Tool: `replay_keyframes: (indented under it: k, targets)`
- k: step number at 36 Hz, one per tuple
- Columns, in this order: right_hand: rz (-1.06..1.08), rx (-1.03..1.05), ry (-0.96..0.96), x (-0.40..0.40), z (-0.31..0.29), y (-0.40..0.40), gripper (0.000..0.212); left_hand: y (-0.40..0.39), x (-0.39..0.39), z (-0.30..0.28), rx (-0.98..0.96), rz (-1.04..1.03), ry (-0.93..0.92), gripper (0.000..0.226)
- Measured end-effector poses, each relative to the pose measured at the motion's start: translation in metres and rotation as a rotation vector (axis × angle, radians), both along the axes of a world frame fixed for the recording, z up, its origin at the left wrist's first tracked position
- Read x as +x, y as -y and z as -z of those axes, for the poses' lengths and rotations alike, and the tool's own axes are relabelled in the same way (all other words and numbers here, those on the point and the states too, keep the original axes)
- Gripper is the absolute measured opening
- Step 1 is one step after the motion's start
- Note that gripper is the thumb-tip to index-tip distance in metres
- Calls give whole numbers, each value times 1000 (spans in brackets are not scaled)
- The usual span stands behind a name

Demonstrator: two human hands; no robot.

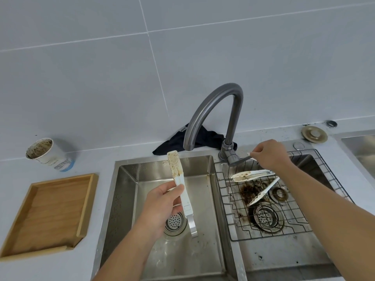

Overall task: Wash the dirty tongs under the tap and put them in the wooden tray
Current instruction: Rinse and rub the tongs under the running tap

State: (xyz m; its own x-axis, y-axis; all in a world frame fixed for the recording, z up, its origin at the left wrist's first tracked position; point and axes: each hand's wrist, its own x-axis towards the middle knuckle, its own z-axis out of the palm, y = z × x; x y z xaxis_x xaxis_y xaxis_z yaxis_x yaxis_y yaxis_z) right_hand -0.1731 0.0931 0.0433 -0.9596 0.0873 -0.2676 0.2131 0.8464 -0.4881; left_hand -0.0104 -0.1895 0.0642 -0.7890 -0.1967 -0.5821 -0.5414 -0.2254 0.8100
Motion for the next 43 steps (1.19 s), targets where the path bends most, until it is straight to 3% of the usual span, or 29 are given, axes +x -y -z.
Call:
replay_keyframes:
  k: [30, 37, 43]
  targets:
    - [-1, 11, -23, 9, 5, 0, 17, 4, 1, 17, 24, -20, 40, 15]
    - [-6, 5, -30, 26, -4, 8, 34, 4, 1, 34, 40, -13, 97, 14]
    - [-8, -148, -151, 62, -9, 33, 33, 6, 0, 50, 37, 0, 145, 15]
